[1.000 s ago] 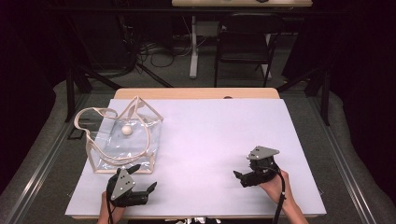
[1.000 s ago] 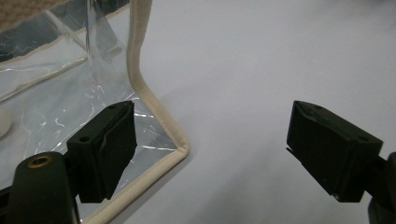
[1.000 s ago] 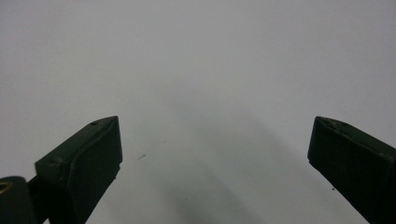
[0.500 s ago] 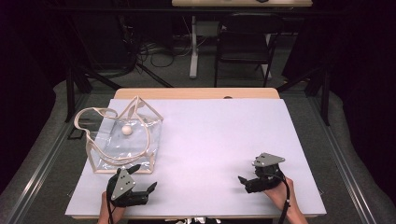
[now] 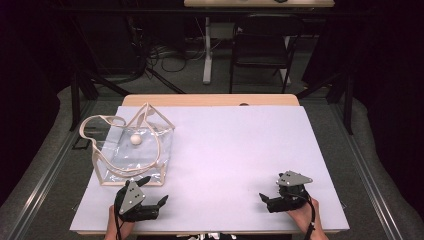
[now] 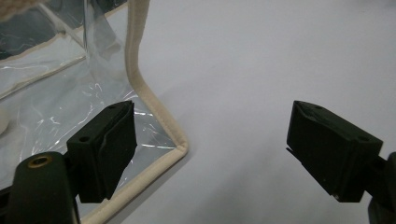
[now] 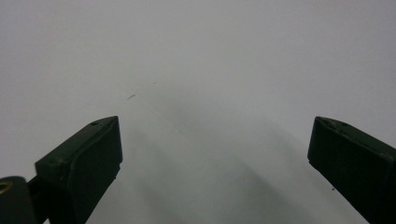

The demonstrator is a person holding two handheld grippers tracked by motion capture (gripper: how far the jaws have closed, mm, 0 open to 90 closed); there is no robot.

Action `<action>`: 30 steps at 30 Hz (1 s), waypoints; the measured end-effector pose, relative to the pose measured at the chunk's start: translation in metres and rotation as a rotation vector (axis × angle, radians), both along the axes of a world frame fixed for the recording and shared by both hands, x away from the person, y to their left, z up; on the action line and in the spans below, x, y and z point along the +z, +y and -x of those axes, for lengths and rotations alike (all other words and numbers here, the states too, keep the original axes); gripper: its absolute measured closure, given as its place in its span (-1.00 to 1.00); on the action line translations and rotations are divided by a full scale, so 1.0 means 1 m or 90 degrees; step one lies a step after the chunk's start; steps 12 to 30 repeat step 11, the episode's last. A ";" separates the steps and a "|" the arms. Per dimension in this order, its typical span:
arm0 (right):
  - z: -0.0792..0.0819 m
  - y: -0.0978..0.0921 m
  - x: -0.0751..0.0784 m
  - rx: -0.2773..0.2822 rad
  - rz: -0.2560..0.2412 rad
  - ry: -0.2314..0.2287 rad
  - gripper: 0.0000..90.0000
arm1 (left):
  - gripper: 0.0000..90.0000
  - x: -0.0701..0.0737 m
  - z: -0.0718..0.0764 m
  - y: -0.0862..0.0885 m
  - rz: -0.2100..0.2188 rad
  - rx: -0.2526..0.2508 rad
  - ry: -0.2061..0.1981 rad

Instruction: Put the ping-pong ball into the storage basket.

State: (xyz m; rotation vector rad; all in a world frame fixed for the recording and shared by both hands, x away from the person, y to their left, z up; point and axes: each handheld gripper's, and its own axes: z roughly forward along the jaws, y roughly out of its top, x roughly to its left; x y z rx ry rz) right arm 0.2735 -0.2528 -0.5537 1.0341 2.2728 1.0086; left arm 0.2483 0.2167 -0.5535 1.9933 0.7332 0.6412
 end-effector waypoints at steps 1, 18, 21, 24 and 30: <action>0.001 0.000 -0.001 0.000 0.001 -0.001 -0.94 | -0.64 0.000 0.000 0.000 0.000 0.000 0.000; 0.003 -0.001 -0.003 -0.003 0.005 0.000 -0.95 | -0.64 0.000 -0.001 -0.001 -0.001 0.001 0.002; 0.003 -0.001 -0.003 -0.003 0.005 0.000 -0.95 | -0.64 0.000 -0.001 -0.001 -0.001 0.001 0.002; 0.003 -0.001 -0.003 -0.003 0.005 0.000 -0.95 | -0.64 0.000 -0.001 -0.001 -0.001 0.001 0.002; 0.003 -0.001 -0.003 -0.003 0.005 0.000 -0.95 | -0.64 0.000 -0.001 -0.001 -0.001 0.001 0.002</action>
